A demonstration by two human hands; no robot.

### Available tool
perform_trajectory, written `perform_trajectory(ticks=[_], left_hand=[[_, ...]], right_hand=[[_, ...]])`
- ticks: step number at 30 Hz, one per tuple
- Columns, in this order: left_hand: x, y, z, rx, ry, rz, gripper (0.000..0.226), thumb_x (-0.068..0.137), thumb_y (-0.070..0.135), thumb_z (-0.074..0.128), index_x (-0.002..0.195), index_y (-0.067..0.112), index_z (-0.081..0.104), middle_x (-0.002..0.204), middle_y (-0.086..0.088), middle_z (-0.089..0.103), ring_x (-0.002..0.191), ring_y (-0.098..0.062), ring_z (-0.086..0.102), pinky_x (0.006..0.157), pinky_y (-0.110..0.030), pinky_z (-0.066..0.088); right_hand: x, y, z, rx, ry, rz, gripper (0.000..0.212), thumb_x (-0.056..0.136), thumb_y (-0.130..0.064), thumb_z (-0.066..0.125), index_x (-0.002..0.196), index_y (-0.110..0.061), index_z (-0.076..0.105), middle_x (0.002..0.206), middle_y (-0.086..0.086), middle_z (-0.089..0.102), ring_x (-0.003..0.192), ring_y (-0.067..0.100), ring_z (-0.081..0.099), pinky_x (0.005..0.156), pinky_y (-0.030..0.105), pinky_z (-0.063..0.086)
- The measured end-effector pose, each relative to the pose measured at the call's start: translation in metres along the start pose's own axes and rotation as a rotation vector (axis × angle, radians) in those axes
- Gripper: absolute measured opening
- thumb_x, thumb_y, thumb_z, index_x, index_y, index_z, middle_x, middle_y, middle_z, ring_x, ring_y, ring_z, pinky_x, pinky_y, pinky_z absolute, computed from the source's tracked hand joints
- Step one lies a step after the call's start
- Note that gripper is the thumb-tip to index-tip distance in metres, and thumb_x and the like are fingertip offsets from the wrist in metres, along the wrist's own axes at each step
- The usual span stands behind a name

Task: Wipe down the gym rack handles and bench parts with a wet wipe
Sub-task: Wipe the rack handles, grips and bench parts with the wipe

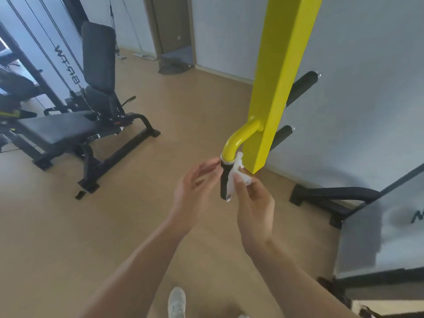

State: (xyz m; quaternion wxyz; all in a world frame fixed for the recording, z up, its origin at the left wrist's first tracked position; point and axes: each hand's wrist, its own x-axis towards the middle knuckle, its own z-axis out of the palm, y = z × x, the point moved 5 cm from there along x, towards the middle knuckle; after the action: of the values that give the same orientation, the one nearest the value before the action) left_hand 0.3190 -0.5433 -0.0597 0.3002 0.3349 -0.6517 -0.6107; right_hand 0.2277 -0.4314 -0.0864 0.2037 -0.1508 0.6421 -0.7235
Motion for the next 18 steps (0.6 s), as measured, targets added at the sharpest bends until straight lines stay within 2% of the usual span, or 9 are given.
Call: perform_trajectory(ticks=[1, 3, 5, 7, 10, 12, 14, 16, 18], left_hand=[[0.007, 0.001, -0.002, 0.004, -0.037, 0.008, 0.016, 0.096, 0.025, 0.066, 0.109, 0.031, 0.073, 0.106, 0.017, 0.076, 0.104, 0.001, 0.068, 0.089, -0.018, 0.048], [0.026, 0.000, -0.008, 0.003, -0.118, 0.012, 0.020, 0.091, 0.037, 0.066, 0.111, 0.035, 0.071, 0.107, 0.013, 0.076, 0.105, -0.004, 0.070, 0.092, -0.026, 0.050], [0.047, 0.000, -0.013, 0.050, -0.207, 0.026, 0.029, 0.088, 0.044, 0.063, 0.115, 0.037, 0.069, 0.108, 0.012, 0.076, 0.107, -0.006, 0.069, 0.096, -0.028, 0.050], [0.063, 0.005, -0.011, 0.114, -0.322, 0.053, 0.023, 0.095, 0.040, 0.062, 0.115, 0.034, 0.071, 0.109, 0.014, 0.076, 0.107, -0.002, 0.068, 0.096, -0.022, 0.048], [0.076, 0.013, -0.008, 0.143, -0.408, 0.072, 0.013, 0.095, 0.032, 0.065, 0.104, 0.030, 0.075, 0.101, 0.014, 0.076, 0.092, 0.012, 0.066, 0.076, -0.002, 0.042], [0.080, 0.013, -0.006, 0.163, -0.444, 0.076, 0.010, 0.092, 0.032, 0.069, 0.099, 0.028, 0.076, 0.098, 0.013, 0.075, 0.088, 0.012, 0.066, 0.070, 0.000, 0.041], [0.081, 0.016, -0.005, 0.220, -0.457, 0.110, 0.012, 0.090, 0.034, 0.072, 0.099, 0.029, 0.076, 0.100, 0.012, 0.073, 0.087, 0.013, 0.063, 0.069, 0.000, 0.040], [0.083, 0.020, -0.004, 0.302, -0.430, 0.195, 0.014, 0.087, 0.036, 0.074, 0.099, 0.029, 0.077, 0.102, 0.011, 0.070, 0.090, 0.013, 0.059, 0.070, -0.001, 0.038], [0.087, 0.022, -0.004, 0.353, -0.418, 0.268, 0.019, 0.085, 0.039, 0.076, 0.099, 0.026, 0.077, 0.103, 0.010, 0.069, 0.095, 0.004, 0.060, 0.072, -0.003, 0.038]], right_hand=[[-0.007, 0.003, 0.005, -0.012, -0.033, -0.038, 0.029, 0.101, -0.034, 0.056, 0.102, -0.011, 0.074, 0.089, -0.012, 0.070, 0.089, -0.007, 0.058, 0.077, 0.009, 0.044], [-0.018, 0.012, 0.019, -0.078, -0.063, -0.128, 0.034, 0.104, -0.038, 0.045, 0.119, -0.019, 0.070, 0.127, -0.016, 0.064, 0.123, -0.004, 0.052, 0.099, 0.020, 0.043], [-0.016, 0.016, 0.030, -0.153, 0.026, -0.162, 0.025, 0.103, -0.027, 0.053, 0.125, -0.029, 0.064, 0.137, -0.018, 0.059, 0.132, 0.004, 0.050, 0.105, 0.032, 0.046], [-0.005, 0.015, 0.034, -0.198, 0.169, -0.132, 0.035, 0.095, -0.011, 0.065, 0.122, -0.032, 0.060, 0.122, -0.021, 0.065, 0.121, 0.006, 0.058, 0.096, 0.027, 0.051], [0.012, 0.010, 0.037, -0.210, 0.233, -0.075, 0.040, 0.089, -0.010, 0.070, 0.119, -0.035, 0.060, 0.105, -0.011, 0.071, 0.100, 0.001, 0.064, 0.068, 0.006, 0.047], [0.021, 0.013, 0.043, -0.369, 0.171, -0.078, 0.029, 0.093, -0.019, 0.064, 0.118, -0.034, 0.061, 0.092, -0.003, 0.072, 0.083, 0.008, 0.065, 0.061, 0.013, 0.046], [0.026, 0.017, 0.051, -0.509, 0.124, -0.110, 0.017, 0.095, -0.026, 0.057, 0.110, -0.032, 0.059, 0.083, -0.002, 0.068, 0.077, 0.016, 0.061, 0.061, 0.024, 0.043], [0.027, 0.017, 0.055, -0.515, 0.125, -0.132, 0.013, 0.093, -0.026, 0.052, 0.103, -0.034, 0.054, 0.080, -0.003, 0.066, 0.075, 0.017, 0.060, 0.061, 0.023, 0.041], [0.028, 0.012, 0.056, -0.462, 0.140, -0.162, 0.016, 0.093, -0.022, 0.051, 0.105, -0.032, 0.052, 0.073, -0.003, 0.064, 0.067, 0.015, 0.058, 0.055, 0.020, 0.041]])
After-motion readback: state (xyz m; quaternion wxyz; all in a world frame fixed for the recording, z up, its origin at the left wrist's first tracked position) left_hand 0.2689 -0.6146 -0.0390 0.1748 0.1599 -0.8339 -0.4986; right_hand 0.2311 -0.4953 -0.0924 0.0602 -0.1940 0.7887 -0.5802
